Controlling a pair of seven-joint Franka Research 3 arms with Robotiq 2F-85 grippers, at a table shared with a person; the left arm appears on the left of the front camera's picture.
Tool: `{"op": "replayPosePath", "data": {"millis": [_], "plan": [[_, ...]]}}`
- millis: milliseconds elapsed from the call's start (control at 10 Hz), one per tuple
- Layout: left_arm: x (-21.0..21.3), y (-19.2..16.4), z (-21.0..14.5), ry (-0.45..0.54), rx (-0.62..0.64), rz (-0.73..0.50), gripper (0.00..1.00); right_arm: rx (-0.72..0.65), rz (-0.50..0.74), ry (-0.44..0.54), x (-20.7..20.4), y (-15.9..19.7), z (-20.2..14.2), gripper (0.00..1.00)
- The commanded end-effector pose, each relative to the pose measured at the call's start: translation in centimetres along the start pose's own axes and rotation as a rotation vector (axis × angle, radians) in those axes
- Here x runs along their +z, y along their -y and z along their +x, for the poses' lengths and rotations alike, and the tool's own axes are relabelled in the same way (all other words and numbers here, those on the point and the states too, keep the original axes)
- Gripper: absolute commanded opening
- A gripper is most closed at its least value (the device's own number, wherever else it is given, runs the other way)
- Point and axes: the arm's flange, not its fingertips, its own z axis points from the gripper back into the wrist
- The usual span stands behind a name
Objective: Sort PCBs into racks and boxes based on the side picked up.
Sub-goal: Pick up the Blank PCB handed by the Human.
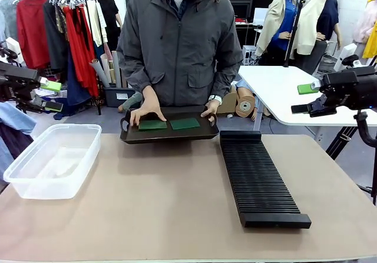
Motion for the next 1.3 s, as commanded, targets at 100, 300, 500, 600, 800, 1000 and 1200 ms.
{"op": "replayPosePath", "data": {"millis": [100, 300, 500, 600, 800, 1000, 1200], "plan": [[0.17, 0.21, -0.02, -0.001, 0.012, -0.012, 1.0, 0.006, 0.01, 0.003, 0.04, -0.06, 0.03, 1.0], [0.17, 0.21, -0.02, -0.001, 0.012, -0.012, 1.0, 0.006, 0.01, 0.003, 0.04, -0.06, 0.03, 1.0], [0.17, 0.21, -0.02, -0.001, 0.012, -0.012, 1.0, 0.006, 0.01, 0.003, 0.04, -0.06, 0.03, 1.0], [0.17, 0.21, -0.02, -0.001, 0.012, -0.012, 1.0, 0.006, 0.01, 0.003, 0.04, -0.06, 0.03, 1.0], [0.17, 0.21, -0.02, -0.001, 0.012, -0.012, 1.0, 0.006, 0.01, 0.003, 0.04, -0.06, 0.03, 1.0], [0.17, 0.21, -0.02, -0.001, 0.012, -0.012, 1.0, 0.006, 0.01, 0.003, 0.04, -0.06, 0.03, 1.0], [0.17, 0.21, -0.02, -0.001, 0.012, -0.012, 1.0, 0.006, 0.01, 0.003, 0.04, -0.06, 0.03, 1.0]]}}
